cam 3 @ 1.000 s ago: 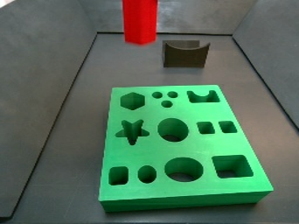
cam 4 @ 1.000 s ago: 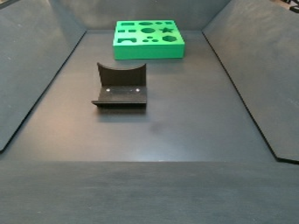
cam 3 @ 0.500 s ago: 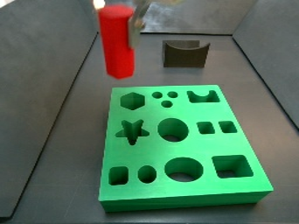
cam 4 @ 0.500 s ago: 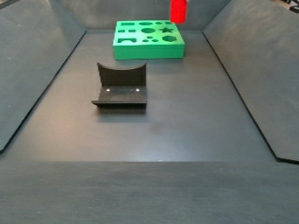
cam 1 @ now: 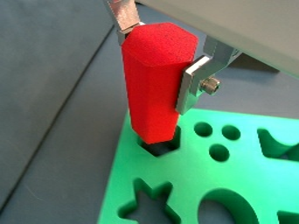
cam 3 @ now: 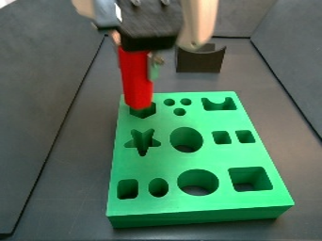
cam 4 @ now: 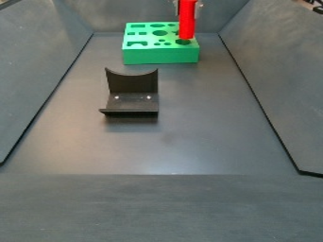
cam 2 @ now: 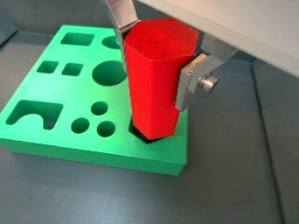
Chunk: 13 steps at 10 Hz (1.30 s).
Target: Insert the hexagon object.
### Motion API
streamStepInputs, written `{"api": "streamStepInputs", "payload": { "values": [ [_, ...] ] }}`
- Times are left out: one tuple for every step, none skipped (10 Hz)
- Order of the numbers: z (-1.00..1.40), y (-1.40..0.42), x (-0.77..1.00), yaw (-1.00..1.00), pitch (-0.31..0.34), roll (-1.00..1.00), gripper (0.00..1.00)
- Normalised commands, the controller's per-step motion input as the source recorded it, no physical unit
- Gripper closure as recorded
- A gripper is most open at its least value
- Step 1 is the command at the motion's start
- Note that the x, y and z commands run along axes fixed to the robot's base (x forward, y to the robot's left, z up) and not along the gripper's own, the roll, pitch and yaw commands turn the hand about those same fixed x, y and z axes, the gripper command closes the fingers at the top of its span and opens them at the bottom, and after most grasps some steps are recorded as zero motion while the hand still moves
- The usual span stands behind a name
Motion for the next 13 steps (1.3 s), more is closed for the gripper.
{"api": "streamStepInputs", "payload": {
  "values": [
    [-0.39,-0.04,0.18,0.03,0.067,0.14,1.00],
    [-0.39,-0.01,0.00,0.08,0.004,0.13,1.00],
    [-0.49,-0.06,0.00,0.12,-0.003,0.07,1.00],
    [-0.66,-0.15,0.14,0.23,-0.019,0.02,1.00],
    [-0.97,-0.15,0.21,0.37,-0.093,0.05,1.00],
    [-0.96,-0.11,0.18,0.49,-0.114,0.04,1.00],
    [-0.91,-0.13,0.10,0.56,-0.129,0.06,1.00],
    [-0.90,-0.16,0.09,0.57,-0.131,0.06,1.00],
    [-0.93,-0.18,0.08,0.48,-0.113,0.08,1.00],
    [-0.96,-0.05,-0.10,0.30,-0.109,0.12,1.00],
    [-0.98,-0.05,-0.18,0.17,-0.136,0.10,1.00],
    [-0.96,-0.11,-0.09,0.11,-0.154,0.08,1.00],
    [-0.96,-0.15,-0.07,0.07,-0.157,0.08,1.00]
  ]
}}
